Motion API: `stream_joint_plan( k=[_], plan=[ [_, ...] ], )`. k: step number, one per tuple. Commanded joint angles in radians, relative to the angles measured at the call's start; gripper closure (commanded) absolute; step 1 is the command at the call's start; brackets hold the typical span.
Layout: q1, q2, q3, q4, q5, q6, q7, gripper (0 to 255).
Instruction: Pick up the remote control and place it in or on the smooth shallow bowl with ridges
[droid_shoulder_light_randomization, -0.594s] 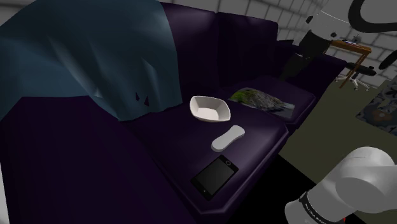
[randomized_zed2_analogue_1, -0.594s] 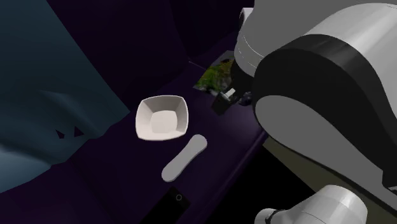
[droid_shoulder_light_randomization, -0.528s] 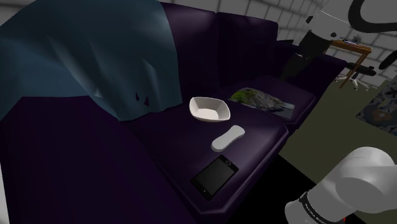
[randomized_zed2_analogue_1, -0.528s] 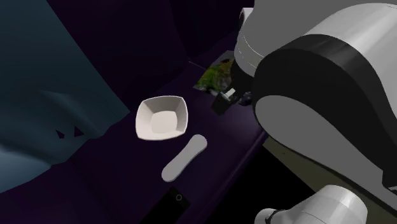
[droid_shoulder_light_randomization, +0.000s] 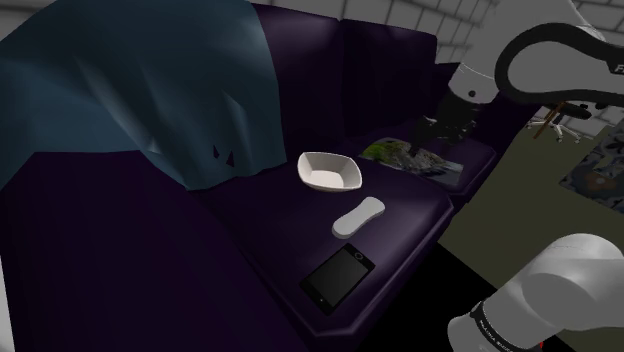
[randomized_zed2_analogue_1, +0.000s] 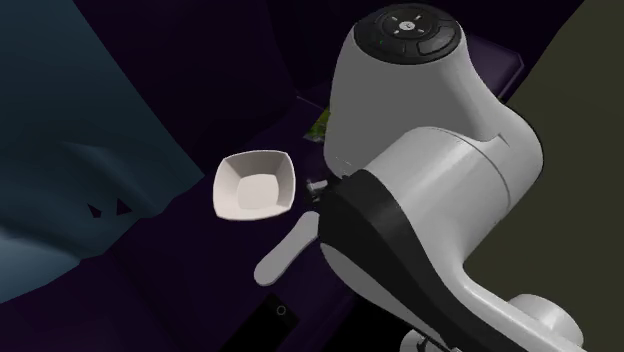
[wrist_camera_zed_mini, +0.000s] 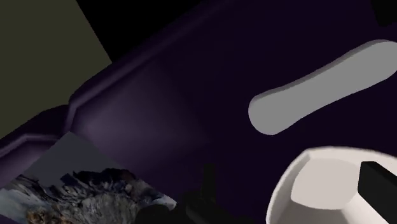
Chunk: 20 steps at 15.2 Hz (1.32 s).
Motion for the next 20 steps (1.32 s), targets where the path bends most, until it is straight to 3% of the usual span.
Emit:
stream_joint_plan(
  k=[1, 9, 15, 20],
  plan=[
    [-0.025, 0.020, 0.053, -0.036, 0.035, 0.039, 0.138, 0],
    [-0.123, 0.198, 0.271, -0.097, 0.168, 0.219, 0.654, 0],
    [-0.224, 0.421, 0.431, -0.073, 0.212, 0.387, 1.046, 0],
    [-0.234, 0.470, 0.452, -0.099, 0.203, 0.459, 1.070, 0]
  ],
)
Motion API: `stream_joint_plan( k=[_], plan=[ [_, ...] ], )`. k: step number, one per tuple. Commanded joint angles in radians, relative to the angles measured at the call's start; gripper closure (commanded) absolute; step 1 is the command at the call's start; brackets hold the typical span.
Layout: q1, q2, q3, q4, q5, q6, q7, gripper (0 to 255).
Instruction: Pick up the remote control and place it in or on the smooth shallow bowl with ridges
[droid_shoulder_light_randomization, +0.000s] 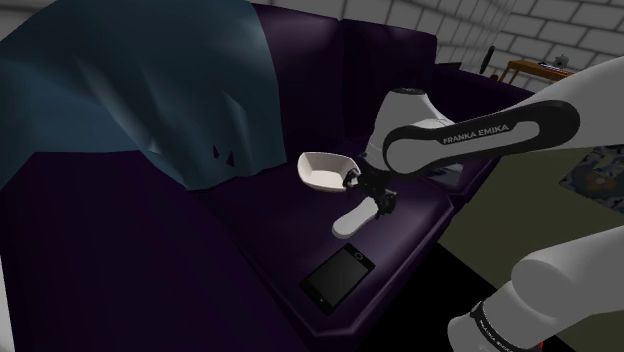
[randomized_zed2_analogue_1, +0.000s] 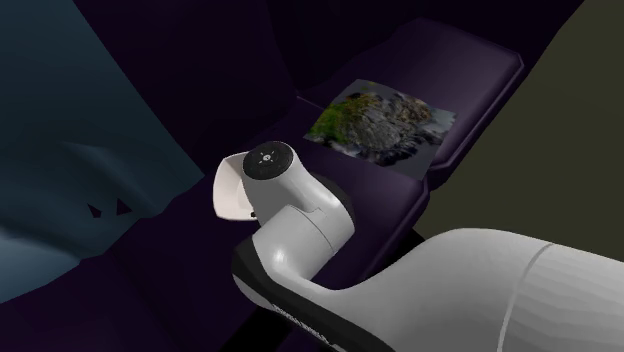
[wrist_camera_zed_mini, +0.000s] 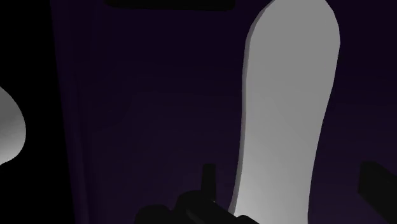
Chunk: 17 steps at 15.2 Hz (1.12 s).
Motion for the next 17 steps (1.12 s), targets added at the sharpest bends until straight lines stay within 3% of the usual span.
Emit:
stream_joint_plan(
  k=[1, 3, 11, 12, 17],
  plan=[
    [-0.006, 0.026, 0.011, -0.010, -0.007, 0.035, 0.011, 0],
    [-0.012, 0.055, 0.023, -0.025, -0.016, 0.078, 0.020, 0],
    [-0.012, 0.055, 0.022, -0.025, -0.016, 0.078, 0.020, 0],
    [-0.012, 0.055, 0.022, -0.025, -0.016, 0.078, 0.020, 255],
    [-0.012, 0.055, 0.022, -0.025, -0.016, 0.078, 0.020, 255]
  ],
)
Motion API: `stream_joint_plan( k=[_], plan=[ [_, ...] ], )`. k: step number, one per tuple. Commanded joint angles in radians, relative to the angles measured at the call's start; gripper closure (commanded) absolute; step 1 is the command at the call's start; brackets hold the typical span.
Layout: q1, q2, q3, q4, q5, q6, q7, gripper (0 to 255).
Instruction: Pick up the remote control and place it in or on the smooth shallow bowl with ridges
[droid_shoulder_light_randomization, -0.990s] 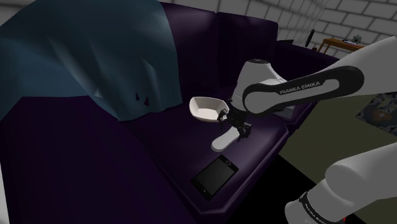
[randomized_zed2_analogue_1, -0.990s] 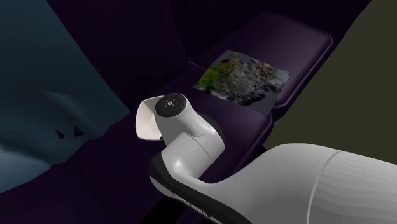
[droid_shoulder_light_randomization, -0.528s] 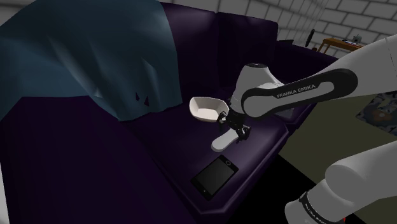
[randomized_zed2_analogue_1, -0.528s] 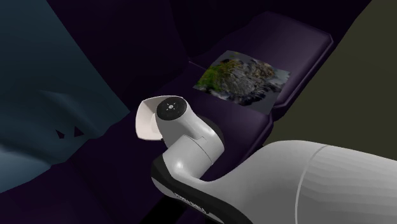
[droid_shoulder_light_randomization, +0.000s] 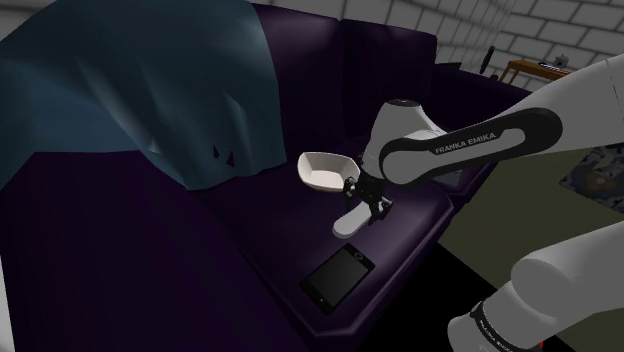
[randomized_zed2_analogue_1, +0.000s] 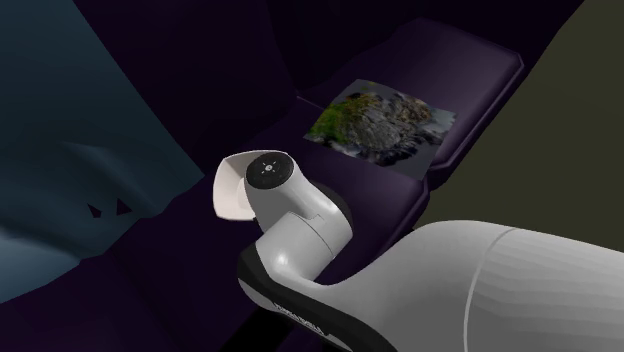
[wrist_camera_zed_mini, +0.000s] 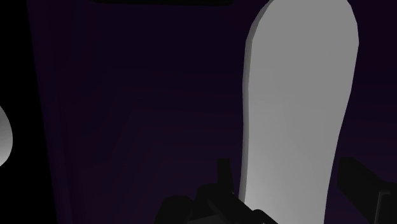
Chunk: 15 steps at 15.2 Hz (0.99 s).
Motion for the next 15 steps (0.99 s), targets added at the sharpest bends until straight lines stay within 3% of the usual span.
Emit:
stream_joint_plan(
  k=[1, 4, 15],
  plan=[
    [0.000, 0.000, 0.000, 0.000, 0.000, 0.000, 0.000, 255],
    [0.000, 0.000, 0.000, 0.000, 0.000, 0.000, 0.000, 255],
    [0.019, -0.111, -0.047, 0.074, 0.025, -0.179, -0.030, 255]
  ],
)
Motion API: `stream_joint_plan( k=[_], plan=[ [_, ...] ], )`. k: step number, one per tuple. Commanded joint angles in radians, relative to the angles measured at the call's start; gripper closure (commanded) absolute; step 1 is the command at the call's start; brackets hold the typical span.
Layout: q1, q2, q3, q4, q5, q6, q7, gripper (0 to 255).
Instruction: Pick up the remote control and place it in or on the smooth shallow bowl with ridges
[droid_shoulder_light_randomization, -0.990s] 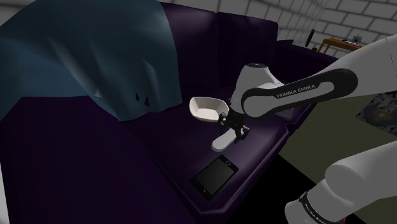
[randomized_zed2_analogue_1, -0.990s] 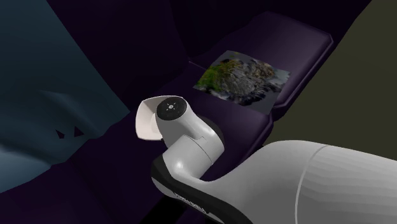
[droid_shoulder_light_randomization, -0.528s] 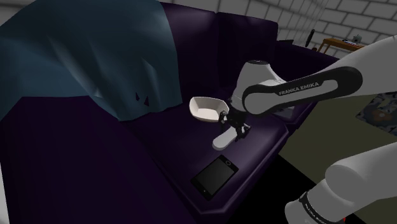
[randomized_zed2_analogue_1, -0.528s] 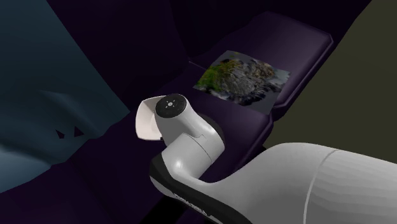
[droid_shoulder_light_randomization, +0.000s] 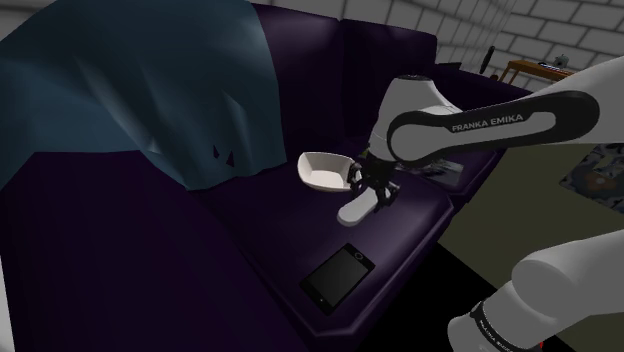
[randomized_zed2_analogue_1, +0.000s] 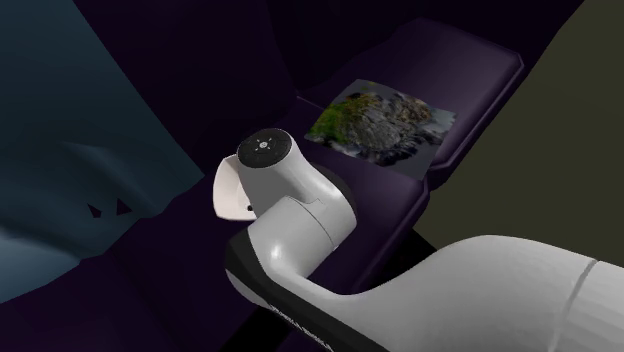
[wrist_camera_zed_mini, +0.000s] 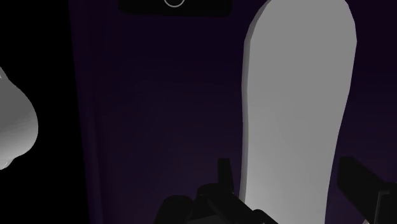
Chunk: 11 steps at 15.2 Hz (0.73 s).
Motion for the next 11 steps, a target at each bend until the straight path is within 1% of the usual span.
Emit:
stream_joint_plan(
  k=[1, 11],
  plan=[
    [0.001, -0.015, -0.009, 0.019, 0.000, -0.034, -0.004, 255],
    [0.005, -0.077, -0.046, 0.110, -0.002, -0.185, -0.014, 255]
  ],
)
